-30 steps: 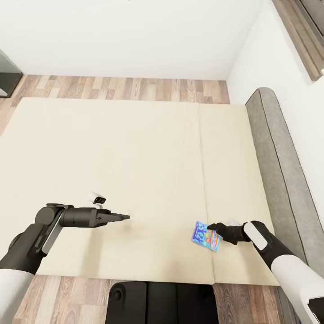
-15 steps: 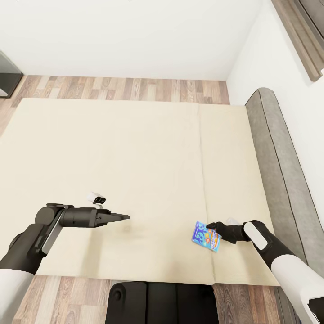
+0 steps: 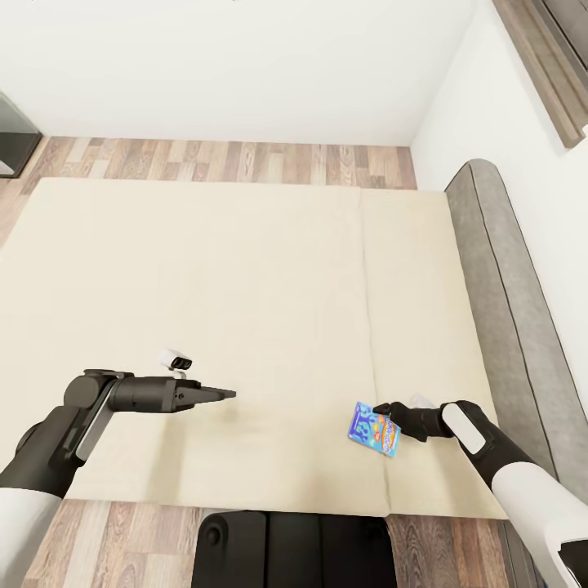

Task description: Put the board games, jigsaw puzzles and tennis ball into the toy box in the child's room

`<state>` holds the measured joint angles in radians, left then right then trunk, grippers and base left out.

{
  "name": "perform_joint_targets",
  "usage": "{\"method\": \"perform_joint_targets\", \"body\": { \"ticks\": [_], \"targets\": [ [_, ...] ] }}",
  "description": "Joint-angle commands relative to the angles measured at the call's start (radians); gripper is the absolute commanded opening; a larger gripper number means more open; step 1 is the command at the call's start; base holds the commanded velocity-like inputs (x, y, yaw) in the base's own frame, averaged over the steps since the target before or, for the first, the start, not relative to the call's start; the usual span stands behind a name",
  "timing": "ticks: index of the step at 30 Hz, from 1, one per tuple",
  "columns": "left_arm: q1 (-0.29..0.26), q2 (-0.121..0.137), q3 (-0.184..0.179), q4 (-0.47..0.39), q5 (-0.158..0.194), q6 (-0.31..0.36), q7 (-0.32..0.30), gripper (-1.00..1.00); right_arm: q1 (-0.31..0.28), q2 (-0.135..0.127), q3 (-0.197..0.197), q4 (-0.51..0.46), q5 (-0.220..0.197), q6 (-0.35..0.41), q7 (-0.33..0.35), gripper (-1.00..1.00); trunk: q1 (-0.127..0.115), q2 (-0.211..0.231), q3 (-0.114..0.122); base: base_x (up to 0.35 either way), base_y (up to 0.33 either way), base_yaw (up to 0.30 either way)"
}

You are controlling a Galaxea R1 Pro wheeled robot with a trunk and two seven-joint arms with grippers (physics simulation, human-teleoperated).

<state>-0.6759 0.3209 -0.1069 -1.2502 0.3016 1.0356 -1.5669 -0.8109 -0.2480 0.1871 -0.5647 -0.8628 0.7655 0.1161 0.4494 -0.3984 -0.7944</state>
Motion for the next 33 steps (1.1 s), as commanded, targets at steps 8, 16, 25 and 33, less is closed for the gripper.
{"method": "perform_joint_targets", "body": {
  "ticks": [8, 16, 25, 33],
  "targets": [
    [-0.001, 0.001, -0.002, 0.000, 0.001, 0.011, -0.004, 1.00, -0.001, -0.001, 0.004, 0.004, 0.008, 0.001, 0.008, 1.00, 0.001, -0.002, -0.001, 0.000, 0.000, 0.000],
    [-0.001, 0.001, -0.002, 0.000, 0.001, 0.011, -0.004, 1.00, -0.001, -0.001, 0.004, 0.005, 0.008, 0.000, 0.008, 1.00, 0.001, -0.002, -0.001, 0.000, 0.000, 0.000],
    [-0.001, 0.001, -0.002, 0.000, 0.001, 0.011, -0.004, 1.00, -0.001, 0.000, 0.005, 0.005, 0.008, 0.000, 0.008, 1.00, 0.001, -0.002, -0.001, 0.000, 0.000, 0.000],
    [-0.001, 0.001, -0.002, 0.000, 0.001, 0.011, -0.004, 1.00, -0.001, 0.000, 0.004, 0.005, 0.008, 0.000, 0.010, 1.00, 0.001, -0.002, -0.001, 0.000, 0.000, 0.000]
  ]
}}
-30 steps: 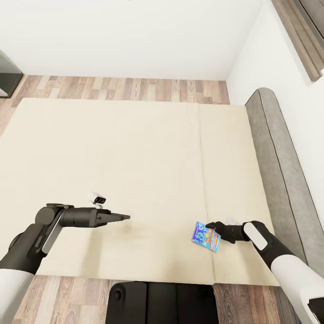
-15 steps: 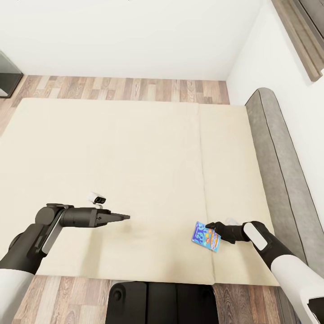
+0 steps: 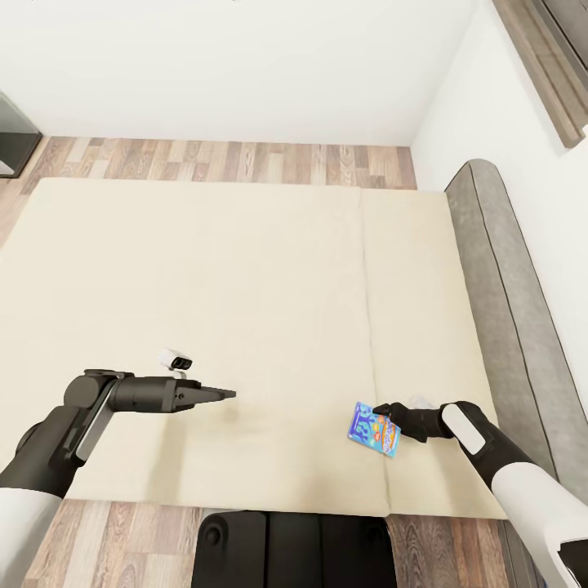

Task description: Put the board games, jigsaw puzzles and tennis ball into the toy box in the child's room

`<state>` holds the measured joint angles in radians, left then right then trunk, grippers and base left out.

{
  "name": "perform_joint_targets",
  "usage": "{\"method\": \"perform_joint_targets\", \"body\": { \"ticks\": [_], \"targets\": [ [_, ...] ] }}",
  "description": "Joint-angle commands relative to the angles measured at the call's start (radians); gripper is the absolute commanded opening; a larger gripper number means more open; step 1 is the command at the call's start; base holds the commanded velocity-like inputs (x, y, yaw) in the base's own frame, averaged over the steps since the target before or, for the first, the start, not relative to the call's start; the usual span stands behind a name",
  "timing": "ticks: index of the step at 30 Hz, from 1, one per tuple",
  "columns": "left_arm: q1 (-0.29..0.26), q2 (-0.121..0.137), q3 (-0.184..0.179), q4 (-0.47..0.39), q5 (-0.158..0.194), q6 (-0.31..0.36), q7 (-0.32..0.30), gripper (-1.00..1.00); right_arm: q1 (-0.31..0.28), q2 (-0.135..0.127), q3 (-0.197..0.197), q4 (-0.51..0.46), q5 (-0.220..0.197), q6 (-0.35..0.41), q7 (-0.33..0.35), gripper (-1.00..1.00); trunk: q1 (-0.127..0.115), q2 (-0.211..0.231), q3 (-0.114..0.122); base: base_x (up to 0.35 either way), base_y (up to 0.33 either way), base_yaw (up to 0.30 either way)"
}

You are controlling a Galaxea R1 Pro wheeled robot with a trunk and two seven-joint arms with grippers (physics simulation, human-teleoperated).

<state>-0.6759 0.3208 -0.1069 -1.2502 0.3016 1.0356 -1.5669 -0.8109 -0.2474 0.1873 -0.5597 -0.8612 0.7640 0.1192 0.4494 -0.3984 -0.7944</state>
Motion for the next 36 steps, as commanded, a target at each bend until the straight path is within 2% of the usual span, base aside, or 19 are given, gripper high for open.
{"method": "perform_joint_targets", "body": {
  "ticks": [1, 36],
  "targets": [
    [-0.001, 0.001, -0.002, 0.000, 0.001, 0.011, -0.004, 1.00, -0.001, -0.001, 0.004, 0.000, 0.007, 0.001, 0.007, 1.00, 0.001, -0.002, -0.001, 0.000, 0.000, 0.000],
    [-0.001, 0.001, -0.002, 0.000, 0.001, 0.011, -0.004, 1.00, -0.001, 0.001, 0.006, -0.004, 0.007, 0.001, 0.008, 1.00, 0.001, -0.002, -0.001, 0.000, 0.019, 0.000]
  ]
}}
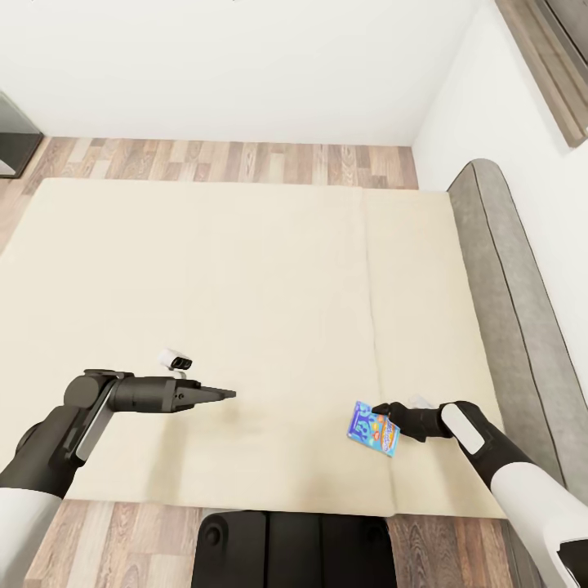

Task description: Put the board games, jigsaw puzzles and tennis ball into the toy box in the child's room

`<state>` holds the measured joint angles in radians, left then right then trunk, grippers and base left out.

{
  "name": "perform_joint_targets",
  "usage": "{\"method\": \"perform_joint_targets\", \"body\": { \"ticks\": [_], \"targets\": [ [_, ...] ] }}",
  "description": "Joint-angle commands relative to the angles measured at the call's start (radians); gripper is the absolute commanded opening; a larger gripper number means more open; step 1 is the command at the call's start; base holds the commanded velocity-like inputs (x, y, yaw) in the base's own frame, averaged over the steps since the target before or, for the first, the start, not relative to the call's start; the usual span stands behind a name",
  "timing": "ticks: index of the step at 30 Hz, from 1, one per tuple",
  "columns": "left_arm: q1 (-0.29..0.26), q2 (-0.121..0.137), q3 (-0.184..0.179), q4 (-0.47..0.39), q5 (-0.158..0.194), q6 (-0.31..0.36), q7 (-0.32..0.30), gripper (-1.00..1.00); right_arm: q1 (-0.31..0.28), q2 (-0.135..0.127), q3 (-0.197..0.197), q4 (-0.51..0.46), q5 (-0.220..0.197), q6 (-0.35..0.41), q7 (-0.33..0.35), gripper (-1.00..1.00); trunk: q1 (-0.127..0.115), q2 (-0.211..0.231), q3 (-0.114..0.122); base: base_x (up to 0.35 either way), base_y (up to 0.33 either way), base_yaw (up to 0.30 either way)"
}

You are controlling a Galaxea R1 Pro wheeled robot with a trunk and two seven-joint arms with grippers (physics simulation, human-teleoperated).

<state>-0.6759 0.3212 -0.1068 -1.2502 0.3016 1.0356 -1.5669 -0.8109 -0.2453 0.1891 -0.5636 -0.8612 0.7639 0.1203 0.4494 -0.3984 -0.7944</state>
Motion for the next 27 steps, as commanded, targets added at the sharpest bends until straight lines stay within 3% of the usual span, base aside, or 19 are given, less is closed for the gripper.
{"method": "perform_joint_targets", "body": {
  "ticks": [1, 27],
  "targets": [
    [-0.001, 0.001, -0.002, 0.000, 0.001, 0.011, -0.004, 1.00, -0.001, -0.001, 0.004, 0.000, 0.007, 0.002, 0.007, 1.00, 0.001, -0.002, -0.001, 0.000, 0.041, 0.000],
    [-0.001, 0.001, -0.002, 0.001, 0.001, 0.011, -0.004, 1.00, -0.001, 0.002, 0.004, -0.001, 0.007, 0.002, 0.007, 1.00, 0.001, -0.002, -0.001, 0.000, 0.065, 0.000]
  ]
}}
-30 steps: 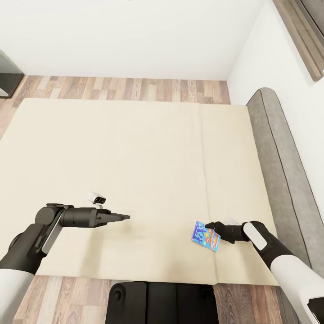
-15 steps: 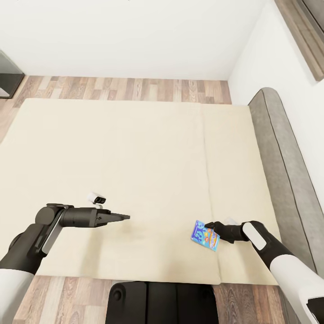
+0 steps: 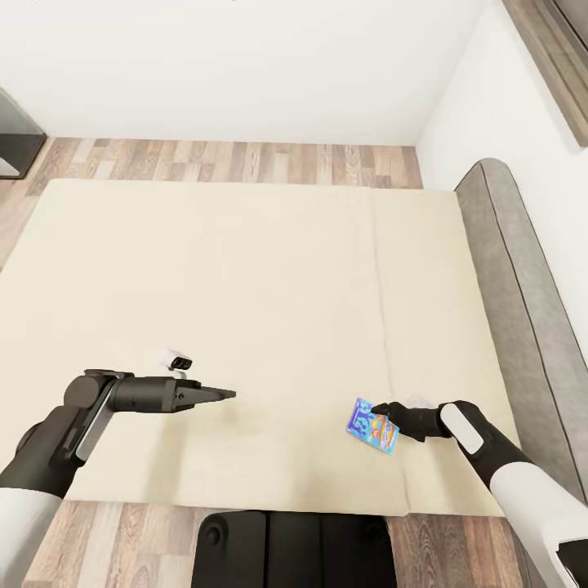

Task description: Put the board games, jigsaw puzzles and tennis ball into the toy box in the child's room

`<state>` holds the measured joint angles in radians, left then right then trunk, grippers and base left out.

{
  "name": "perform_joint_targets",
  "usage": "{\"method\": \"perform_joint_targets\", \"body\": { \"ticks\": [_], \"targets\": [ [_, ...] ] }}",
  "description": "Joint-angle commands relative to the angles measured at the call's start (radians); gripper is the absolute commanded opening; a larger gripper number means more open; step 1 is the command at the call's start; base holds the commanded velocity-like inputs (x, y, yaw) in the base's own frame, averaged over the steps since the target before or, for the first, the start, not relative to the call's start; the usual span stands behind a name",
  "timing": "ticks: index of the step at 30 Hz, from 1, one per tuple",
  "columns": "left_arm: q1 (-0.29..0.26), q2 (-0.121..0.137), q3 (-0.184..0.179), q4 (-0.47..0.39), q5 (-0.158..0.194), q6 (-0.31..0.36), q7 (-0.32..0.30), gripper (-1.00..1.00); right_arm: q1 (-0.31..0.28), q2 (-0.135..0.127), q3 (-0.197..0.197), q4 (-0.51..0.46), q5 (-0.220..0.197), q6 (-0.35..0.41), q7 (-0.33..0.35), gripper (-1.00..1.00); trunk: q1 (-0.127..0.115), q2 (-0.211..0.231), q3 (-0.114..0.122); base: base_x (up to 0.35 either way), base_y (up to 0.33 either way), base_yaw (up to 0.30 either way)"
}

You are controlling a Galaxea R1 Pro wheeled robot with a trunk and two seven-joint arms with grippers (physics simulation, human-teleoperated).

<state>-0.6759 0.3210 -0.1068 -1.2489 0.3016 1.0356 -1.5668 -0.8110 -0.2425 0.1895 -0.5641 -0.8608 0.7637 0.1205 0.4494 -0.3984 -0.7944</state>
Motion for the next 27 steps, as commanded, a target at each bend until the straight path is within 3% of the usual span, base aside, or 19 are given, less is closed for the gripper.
{"method": "perform_joint_targets", "body": {
  "ticks": [1, 27],
  "targets": [
    [-0.001, 0.001, -0.002, 0.000, 0.001, 0.011, -0.004, 1.00, -0.001, -0.001, 0.004, 0.000, 0.006, 0.002, 0.007, 1.00, 0.001, -0.002, -0.001, 0.000, 0.089, 0.000],
    [-0.001, 0.001, -0.001, 0.000, 0.002, 0.011, -0.004, 1.00, 0.000, 0.000, 0.004, -0.002, 0.006, 0.002, 0.007, 1.00, 0.001, -0.002, -0.001, 0.000, 0.057, 0.000]
  ]
}}
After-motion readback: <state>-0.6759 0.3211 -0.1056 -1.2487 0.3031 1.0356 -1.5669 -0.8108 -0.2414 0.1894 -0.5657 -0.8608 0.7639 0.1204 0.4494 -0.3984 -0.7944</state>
